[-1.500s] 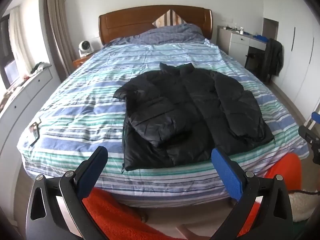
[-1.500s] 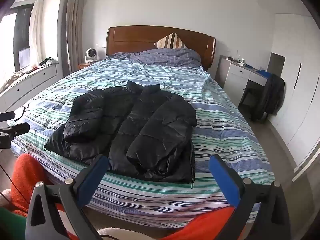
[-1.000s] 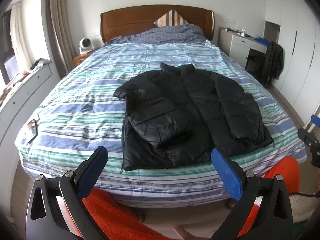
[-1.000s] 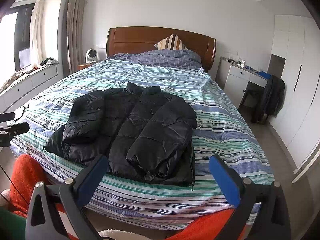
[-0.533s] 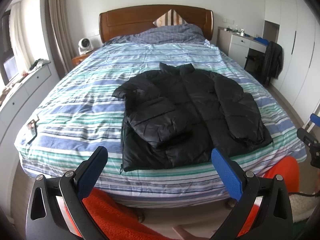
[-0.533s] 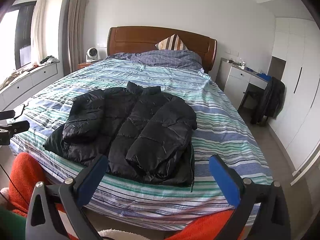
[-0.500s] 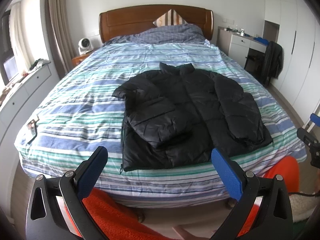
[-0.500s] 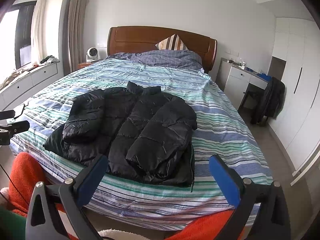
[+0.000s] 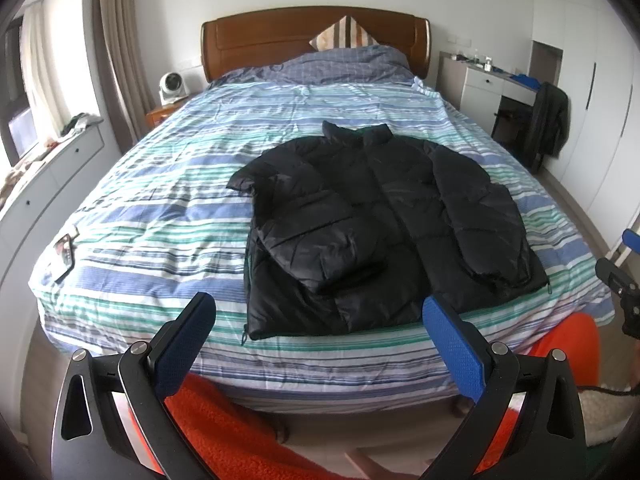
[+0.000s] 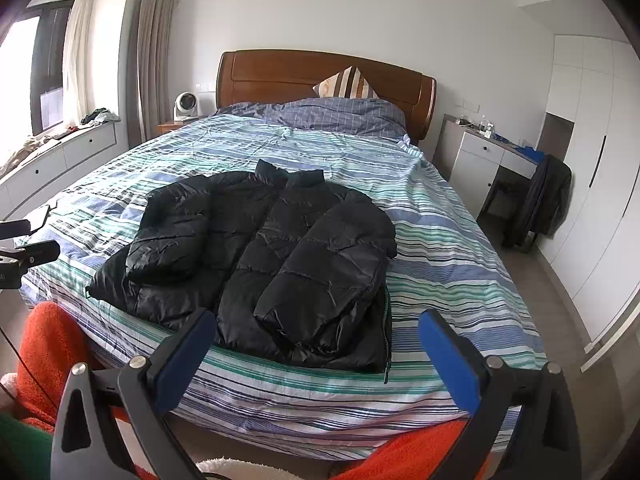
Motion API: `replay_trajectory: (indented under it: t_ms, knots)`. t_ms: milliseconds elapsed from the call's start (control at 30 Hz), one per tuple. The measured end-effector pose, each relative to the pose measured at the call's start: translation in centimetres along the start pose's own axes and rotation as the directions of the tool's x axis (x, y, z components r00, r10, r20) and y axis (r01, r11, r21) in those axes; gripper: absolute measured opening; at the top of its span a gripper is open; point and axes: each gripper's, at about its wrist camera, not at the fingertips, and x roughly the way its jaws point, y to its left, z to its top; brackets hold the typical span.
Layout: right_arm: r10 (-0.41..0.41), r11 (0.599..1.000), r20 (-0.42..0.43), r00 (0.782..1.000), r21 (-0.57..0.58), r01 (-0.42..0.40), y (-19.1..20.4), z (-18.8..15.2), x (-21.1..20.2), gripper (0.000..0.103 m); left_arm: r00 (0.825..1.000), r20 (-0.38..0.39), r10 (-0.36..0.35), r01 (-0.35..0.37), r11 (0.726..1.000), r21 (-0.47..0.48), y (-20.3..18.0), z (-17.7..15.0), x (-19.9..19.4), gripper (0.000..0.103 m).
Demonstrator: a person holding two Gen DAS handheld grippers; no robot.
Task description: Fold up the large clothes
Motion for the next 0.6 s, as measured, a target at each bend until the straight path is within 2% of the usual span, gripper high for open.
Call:
replay_trajectory:
  t_ms: [267, 367, 600]
  knots:
    - [0.000, 1.000, -0.002, 1.000, -0.003, 0.000, 0.11, -0.07, 0.15, 0.103, 1.000, 0.008, 0.001, -0.001, 1.000, 0.000, -0.04, -0.05, 0.09, 0.103]
    - [0.001, 1.000, -0.002, 1.000, -0.009, -0.001, 0.26, -0.10, 0.21, 0.103, 1.000, -0.016, 0.006, -0.006, 1.000, 0.007, -0.06, -0.05, 0.14, 0.103]
    - [0.010, 1.000, 0.007, 1.000, -0.003, -0.010, 0.27, -0.22, 0.19, 0.103, 1.000, 0.002, -0.002, 0.002, 1.000, -0.003, -0.02, -0.10, 0.13, 0.103]
